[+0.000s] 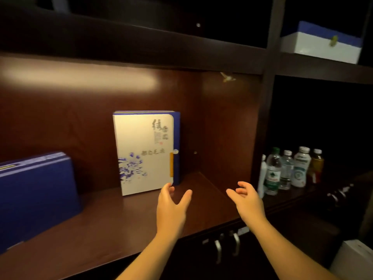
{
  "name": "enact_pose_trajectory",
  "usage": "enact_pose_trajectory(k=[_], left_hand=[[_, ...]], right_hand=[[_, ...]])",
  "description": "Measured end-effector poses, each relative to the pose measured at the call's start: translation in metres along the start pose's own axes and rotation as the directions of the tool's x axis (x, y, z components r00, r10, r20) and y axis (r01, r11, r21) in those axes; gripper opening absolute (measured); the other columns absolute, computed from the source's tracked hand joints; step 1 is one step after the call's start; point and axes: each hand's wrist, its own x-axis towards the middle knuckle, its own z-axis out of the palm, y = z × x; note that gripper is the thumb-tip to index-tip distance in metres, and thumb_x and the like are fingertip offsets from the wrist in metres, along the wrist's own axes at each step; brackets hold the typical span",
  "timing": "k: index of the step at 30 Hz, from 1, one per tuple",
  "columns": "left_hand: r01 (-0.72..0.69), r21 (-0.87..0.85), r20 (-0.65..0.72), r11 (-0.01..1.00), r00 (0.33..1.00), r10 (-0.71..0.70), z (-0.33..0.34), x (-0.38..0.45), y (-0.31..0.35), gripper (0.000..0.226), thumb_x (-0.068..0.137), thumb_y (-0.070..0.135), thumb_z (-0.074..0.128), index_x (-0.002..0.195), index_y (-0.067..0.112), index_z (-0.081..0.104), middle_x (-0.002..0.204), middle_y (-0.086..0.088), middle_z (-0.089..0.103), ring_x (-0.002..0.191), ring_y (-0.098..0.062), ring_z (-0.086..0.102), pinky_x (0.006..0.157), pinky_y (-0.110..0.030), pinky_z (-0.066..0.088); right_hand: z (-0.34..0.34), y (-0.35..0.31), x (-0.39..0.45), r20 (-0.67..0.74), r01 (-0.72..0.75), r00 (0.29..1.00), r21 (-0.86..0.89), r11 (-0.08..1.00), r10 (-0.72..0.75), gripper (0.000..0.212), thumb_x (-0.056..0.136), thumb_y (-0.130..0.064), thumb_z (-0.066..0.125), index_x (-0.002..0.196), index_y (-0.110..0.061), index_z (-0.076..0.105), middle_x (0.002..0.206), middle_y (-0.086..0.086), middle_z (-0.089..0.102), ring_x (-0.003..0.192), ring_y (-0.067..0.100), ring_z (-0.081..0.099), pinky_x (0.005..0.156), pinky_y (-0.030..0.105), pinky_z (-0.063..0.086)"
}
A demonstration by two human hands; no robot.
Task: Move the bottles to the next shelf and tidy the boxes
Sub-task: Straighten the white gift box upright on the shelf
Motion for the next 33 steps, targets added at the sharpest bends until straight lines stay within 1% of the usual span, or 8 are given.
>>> enact_pose_trajectory(k=[4, 10, 15, 20, 23, 26, 30, 33], left_hand=[[0.014, 0.048, -0.12, 0.999, 0.993, -0.008, -0.076, 0.033, -0.023, 0.072, 0.079, 0.046, 0.069, 0.139, 0.02, 0.039, 0.135, 0.001, 0.049, 0.123, -0.014, 0.047, 0.071, -0.006, 0.039], [0.069, 0.115, -0.217, 0.991, 0.975, -0.043, -0.119, 0.083, -0.066, 0.075, 0.08, 0.04, 0.071, 0.141, 0.016, 0.036, 0.141, -0.005, 0.046, 0.125, -0.017, 0.046, 0.1, -0.032, 0.038], [0.114, 0.191, -0.274, 0.975, 0.96, -0.059, -0.108, 0.148, -0.113, 0.087, 0.074, 0.042, 0.076, 0.144, 0.016, 0.032, 0.145, -0.006, 0.041, 0.13, -0.019, 0.042, 0.102, -0.034, 0.035], [0.204, 0.242, -0.33, 0.949, 0.937, -0.118, -0.094, 0.221, -0.161, 0.102, 0.065, 0.052, 0.079, 0.146, 0.018, 0.027, 0.148, -0.008, 0.036, 0.133, -0.024, 0.038, 0.103, -0.038, 0.034], [0.233, 0.181, -0.308, 0.955, 0.936, -0.17, -0.091, 0.254, -0.186, 0.111, 0.057, 0.051, 0.084, 0.146, 0.02, 0.026, 0.147, -0.006, 0.039, 0.132, -0.023, 0.041, 0.106, -0.041, 0.036], [0.238, 0.03, -0.213, 0.971, 0.95, -0.227, -0.091, 0.271, -0.202, 0.108, 0.046, 0.045, 0.091, 0.138, 0.024, 0.039, 0.128, 0.003, 0.058, 0.113, -0.013, 0.058, 0.096, -0.033, 0.046], [0.252, -0.075, -0.061, 0.965, 0.965, -0.256, -0.089, 0.28, -0.215, 0.091, 0.048, 0.04, 0.091, 0.128, 0.026, 0.048, 0.117, 0.005, 0.068, 0.102, -0.008, 0.066, 0.09, -0.026, 0.049], [0.229, -0.093, -0.066, 0.969, 0.97, -0.235, -0.086, 0.277, -0.215, 0.085, 0.052, 0.041, 0.088, 0.126, 0.028, 0.049, 0.117, 0.009, 0.067, 0.1, -0.002, 0.065, 0.078, -0.014, 0.048]], right_hand=[[0.059, -0.019, 0.002, 0.072, 0.008, 0.997, -0.001, 1.0, -0.008, 0.059, 0.079, -0.045, 0.073, 0.131, -0.025, 0.052, 0.113, -0.005, 0.06, 0.096, 0.01, 0.058, 0.068, 0.025, 0.043], [0.127, -0.013, 0.045, 0.121, 0.001, 0.993, 0.017, 1.0, -0.003, 0.065, 0.077, -0.041, 0.077, 0.133, -0.022, 0.051, 0.117, 0.0, 0.06, 0.101, 0.014, 0.059, 0.071, 0.027, 0.046], [0.188, 0.017, 0.108, 0.171, -0.002, 0.985, 0.027, 1.0, -0.003, 0.076, 0.072, -0.042, 0.081, 0.137, -0.024, 0.046, 0.128, 0.004, 0.057, 0.105, 0.013, 0.054, 0.079, 0.028, 0.047], [0.246, 0.046, 0.179, 0.287, -0.045, 0.957, 0.025, 0.999, 0.036, 0.097, 0.067, -0.041, 0.085, 0.147, -0.023, 0.033, 0.143, 0.007, 0.046, 0.124, 0.02, 0.047, 0.09, 0.031, 0.041], [0.27, 0.053, 0.206, 0.377, -0.079, 0.925, 0.075, 0.994, 0.045, 0.098, 0.066, -0.035, 0.087, 0.147, -0.023, 0.032, 0.138, 0.0, 0.048, 0.121, 0.014, 0.049, 0.088, 0.023, 0.04], [0.282, 0.056, 0.217, 0.493, -0.117, 0.87, 0.172, 0.978, 0.017, 0.077, 0.068, -0.024, 0.087, 0.132, -0.034, 0.046, 0.115, -0.02, 0.06, 0.098, -0.008, 0.059, 0.069, 0.007, 0.046], [0.287, 0.059, 0.222, 0.565, -0.133, 0.825, 0.222, 0.966, -0.016, 0.061, 0.07, -0.018, 0.085, 0.12, -0.036, 0.055, 0.108, -0.018, 0.067, 0.091, -0.008, 0.065, 0.066, 0.009, 0.051], [0.289, 0.064, 0.221, 0.568, -0.142, 0.823, 0.237, 0.961, -0.019, 0.056, 0.072, -0.014, 0.083, 0.119, -0.032, 0.059, 0.11, -0.014, 0.069, 0.095, -0.002, 0.067, 0.071, 0.012, 0.052]])
